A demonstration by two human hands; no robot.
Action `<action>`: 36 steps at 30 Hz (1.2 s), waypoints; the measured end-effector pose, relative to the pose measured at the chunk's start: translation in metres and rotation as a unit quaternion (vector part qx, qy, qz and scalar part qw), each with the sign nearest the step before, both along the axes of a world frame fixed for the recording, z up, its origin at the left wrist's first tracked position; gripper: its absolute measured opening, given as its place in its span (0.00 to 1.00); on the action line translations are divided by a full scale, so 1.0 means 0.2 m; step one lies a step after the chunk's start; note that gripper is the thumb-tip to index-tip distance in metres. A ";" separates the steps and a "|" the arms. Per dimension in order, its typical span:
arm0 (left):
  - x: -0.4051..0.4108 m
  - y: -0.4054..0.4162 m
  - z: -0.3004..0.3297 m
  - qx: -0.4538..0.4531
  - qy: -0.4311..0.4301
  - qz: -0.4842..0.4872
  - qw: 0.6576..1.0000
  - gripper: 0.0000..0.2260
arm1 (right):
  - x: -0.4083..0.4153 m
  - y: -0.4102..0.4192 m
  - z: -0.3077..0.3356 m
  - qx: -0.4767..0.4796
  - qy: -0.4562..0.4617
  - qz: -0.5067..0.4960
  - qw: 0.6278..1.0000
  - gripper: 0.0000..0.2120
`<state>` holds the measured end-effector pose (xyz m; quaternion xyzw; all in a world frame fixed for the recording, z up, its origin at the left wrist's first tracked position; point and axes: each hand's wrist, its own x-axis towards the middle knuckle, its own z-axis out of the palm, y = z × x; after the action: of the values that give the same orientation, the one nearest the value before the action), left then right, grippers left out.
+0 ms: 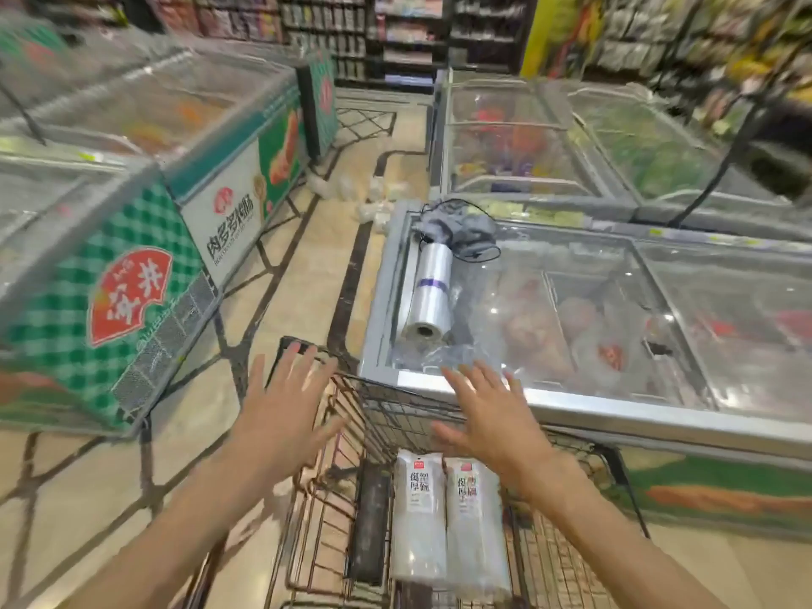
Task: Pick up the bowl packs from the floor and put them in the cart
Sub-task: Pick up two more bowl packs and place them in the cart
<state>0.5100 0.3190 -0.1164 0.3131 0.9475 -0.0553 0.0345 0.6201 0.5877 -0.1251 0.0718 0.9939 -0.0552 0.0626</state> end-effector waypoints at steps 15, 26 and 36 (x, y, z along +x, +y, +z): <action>-0.71 -1.16 0.37 0.089 0.081 0.019 0.992 0.39 | -0.82 -1.02 0.55 0.056 0.092 0.059 0.992 0.40; -1.54 -1.81 0.42 0.051 0.059 0.008 0.997 0.41 | -1.64 -1.72 0.60 0.077 0.088 0.030 0.993 0.43; -2.32 -1.51 0.44 0.072 0.059 -0.054 0.994 0.45 | -2.26 -1.53 0.62 0.056 0.090 -0.023 0.994 0.41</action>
<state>0.0455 0.0172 -0.0287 0.3615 0.9312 -0.0076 -0.0471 0.1689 0.2822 -0.0005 0.0924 0.9952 -0.0069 -0.0323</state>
